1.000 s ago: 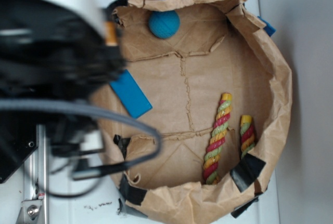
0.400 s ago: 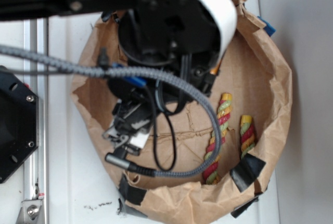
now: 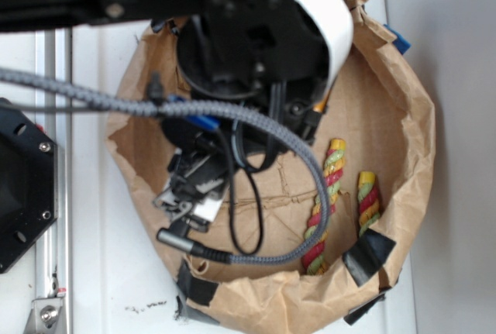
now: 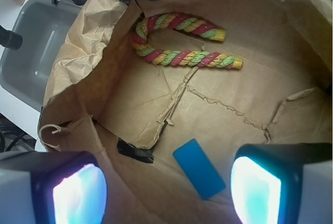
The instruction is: Grab the blue block.
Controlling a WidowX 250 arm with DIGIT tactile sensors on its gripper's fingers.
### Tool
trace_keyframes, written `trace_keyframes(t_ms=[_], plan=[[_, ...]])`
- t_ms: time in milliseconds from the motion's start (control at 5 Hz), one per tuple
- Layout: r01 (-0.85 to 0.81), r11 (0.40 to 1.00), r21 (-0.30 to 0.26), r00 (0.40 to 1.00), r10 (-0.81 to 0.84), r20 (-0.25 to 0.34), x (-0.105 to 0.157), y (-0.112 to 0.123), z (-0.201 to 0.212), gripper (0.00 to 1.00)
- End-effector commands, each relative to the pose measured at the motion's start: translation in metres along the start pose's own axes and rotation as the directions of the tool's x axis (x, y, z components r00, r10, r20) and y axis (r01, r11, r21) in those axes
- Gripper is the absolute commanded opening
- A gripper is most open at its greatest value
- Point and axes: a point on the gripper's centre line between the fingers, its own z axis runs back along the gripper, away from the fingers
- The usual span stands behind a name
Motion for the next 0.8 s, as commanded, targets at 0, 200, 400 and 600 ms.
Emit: trace_keyframes(t_ms=[0, 200, 400, 600], plan=[[0.048, 0.996, 0.073, 0.998, -0.051, 0.032, -0.001, 0.047, -0.054, 1.0], [0.111, 0.991, 0.068, 0.994, -0.111, -0.008, -0.011, 0.053, -0.078, 1.0], [0.191, 0.977, 0.09, 0.981, -0.188, -0.035, -0.022, 0.041, -0.093, 1.0], [0.222, 0.969, 0.109, 0.974, -0.216, -0.064, -0.029, 0.032, -0.105, 1.0]])
